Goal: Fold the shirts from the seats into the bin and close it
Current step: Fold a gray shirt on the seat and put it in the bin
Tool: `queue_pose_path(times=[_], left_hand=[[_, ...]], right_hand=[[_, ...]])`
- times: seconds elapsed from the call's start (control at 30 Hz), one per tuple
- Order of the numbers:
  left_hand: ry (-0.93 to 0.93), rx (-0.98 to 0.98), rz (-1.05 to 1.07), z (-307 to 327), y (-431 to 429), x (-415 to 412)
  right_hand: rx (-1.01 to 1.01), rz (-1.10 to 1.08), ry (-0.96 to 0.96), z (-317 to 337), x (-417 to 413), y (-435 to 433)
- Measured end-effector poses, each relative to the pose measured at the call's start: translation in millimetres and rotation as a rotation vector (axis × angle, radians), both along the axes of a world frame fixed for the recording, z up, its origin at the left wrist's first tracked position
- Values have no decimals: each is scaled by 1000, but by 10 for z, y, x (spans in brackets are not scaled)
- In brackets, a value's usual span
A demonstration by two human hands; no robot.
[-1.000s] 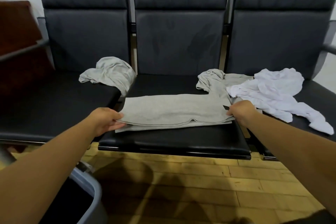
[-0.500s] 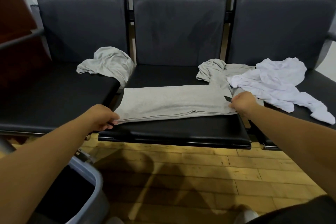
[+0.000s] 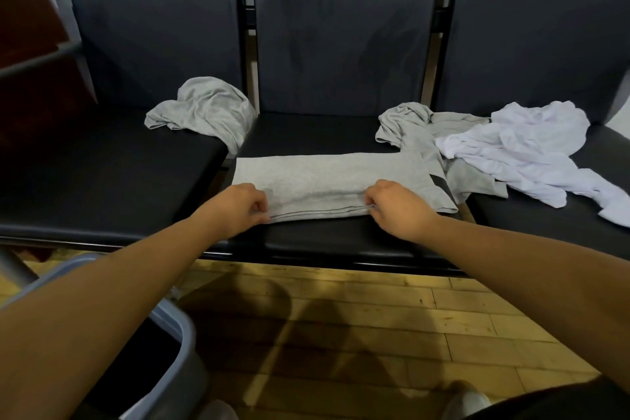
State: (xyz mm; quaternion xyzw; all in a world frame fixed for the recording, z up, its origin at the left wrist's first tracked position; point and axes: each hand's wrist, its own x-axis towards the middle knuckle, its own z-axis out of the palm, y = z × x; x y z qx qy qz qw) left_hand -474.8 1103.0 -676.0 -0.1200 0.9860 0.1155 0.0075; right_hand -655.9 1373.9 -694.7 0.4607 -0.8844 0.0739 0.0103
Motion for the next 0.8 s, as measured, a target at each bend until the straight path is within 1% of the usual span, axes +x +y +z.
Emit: queue_pose_path(times=[0.13,0.2,0.27,0.33,0.37,0.43,0.47,0.53,0.63,0.73,0.8], left_hand=[[21,-51,-40,-16,-48,37],[68,-16,-1,-16,-58,48],[161,3,48,-3,-69,71],[248,-2,49,9,-88,96],[235,-2,26,14,-99,113],[104,-1,-51,4,-121,141],[40,-12,-89,-20,-132,148],[-12,-31,-117,-43,-148,151],[3,-57,-98,-36,-147,137],[63,-41,-52,-20,-151,129],[138,9,-19,11,-170,150]], right_hand=[[20,-27,65,-29,-73,50],[46,-24,79,-27,-104,63],[44,-40,37,3,-137,68],[-1,-60,-67,56,-168,76],[-36,-67,-138,77,-185,89],[-102,-75,-250,99,-213,122],[-110,-81,-270,102,-227,141],[-70,-87,-251,103,-249,181],[8,-52,-157,104,-247,221],[48,-31,-79,116,-213,244],[2,-37,-52,164,-192,266]])
